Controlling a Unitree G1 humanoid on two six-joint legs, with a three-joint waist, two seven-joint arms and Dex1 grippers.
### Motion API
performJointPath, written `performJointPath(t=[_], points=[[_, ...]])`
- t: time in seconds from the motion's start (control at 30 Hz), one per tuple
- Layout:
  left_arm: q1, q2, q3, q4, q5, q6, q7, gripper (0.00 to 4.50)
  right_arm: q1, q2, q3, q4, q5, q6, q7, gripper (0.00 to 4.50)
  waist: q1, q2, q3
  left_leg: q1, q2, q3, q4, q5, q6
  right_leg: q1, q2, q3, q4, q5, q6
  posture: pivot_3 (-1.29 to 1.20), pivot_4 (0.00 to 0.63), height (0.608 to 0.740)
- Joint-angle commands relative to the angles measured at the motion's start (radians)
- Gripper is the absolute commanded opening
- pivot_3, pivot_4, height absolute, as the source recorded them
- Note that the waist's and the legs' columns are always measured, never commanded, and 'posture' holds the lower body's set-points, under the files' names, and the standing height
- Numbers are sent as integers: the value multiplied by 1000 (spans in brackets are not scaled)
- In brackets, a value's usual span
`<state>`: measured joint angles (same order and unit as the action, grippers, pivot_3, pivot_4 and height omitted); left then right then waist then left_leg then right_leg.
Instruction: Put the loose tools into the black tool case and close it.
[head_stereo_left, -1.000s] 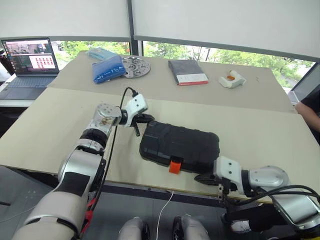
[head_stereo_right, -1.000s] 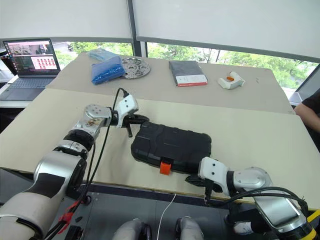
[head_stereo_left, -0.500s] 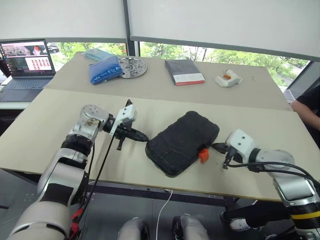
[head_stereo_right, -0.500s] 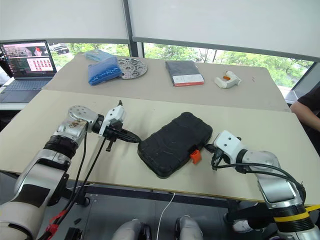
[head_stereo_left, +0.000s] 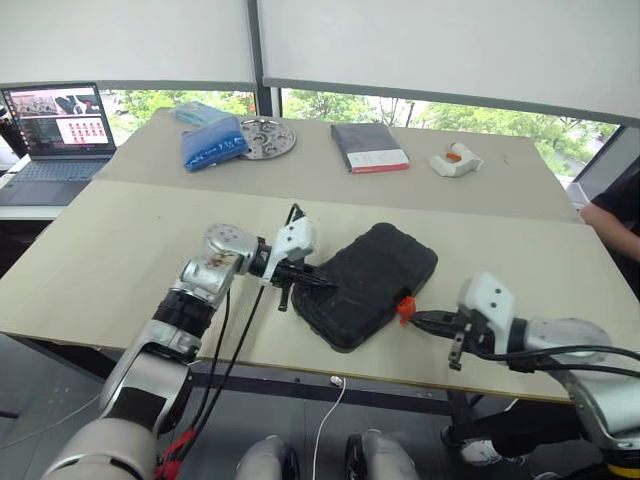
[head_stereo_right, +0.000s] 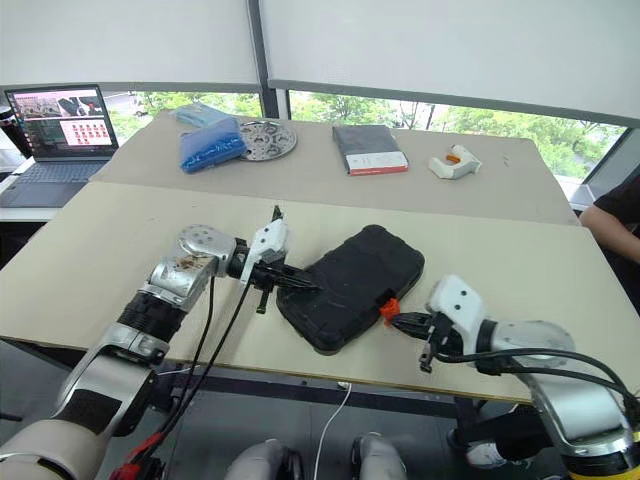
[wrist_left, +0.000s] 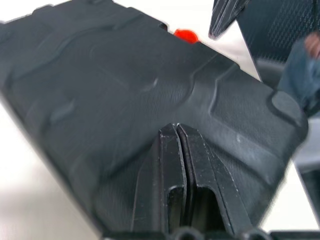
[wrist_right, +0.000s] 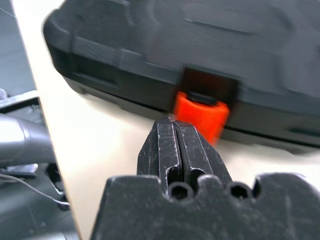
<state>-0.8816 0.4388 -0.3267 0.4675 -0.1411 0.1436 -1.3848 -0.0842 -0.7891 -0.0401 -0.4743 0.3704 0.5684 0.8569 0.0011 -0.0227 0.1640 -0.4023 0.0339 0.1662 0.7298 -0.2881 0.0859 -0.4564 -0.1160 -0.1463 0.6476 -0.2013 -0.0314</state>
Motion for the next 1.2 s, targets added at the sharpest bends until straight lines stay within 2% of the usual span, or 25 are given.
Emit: performJointPath(t=[0.03, 0.47, 0.87, 1.2], points=[[45, 29, -52, 10, 89, -53, 9, 100, -50, 16, 31, 34, -41, -14, -38, 0, -1, 1, -1, 0, 0, 0, 0, 0, 0, 0, 0, 0, 0, 0, 0, 0, 150, 718], [23, 16, -30, 19, 78, -61, 22, 100, -39, 24, 75, 181, -110, -90, -53, 0, 9, 1, -2, 1, 0, 0, 0, 0, 0, 1, -1, 0, 0, 2, 1, 0, 150, 718], [-36, -36, -56, 125, 139, -190, 59, 100, 39, -19, 54, 156, -100, -58, -27, 0, 14, 1, -3, 0, -1, 0, 0, -1, 2, 1, -3, -2, -1, 2, 1, 0, 150, 718], [-82, -69, -117, 255, 268, -402, 113, 100, -103, 77, 57, 182, -108, -42, -104, 0, 11, 1, -3, 0, -1, 0, 0, -1, 2, 1, -3, -2, -1, 3, 1, 0, 150, 718]])
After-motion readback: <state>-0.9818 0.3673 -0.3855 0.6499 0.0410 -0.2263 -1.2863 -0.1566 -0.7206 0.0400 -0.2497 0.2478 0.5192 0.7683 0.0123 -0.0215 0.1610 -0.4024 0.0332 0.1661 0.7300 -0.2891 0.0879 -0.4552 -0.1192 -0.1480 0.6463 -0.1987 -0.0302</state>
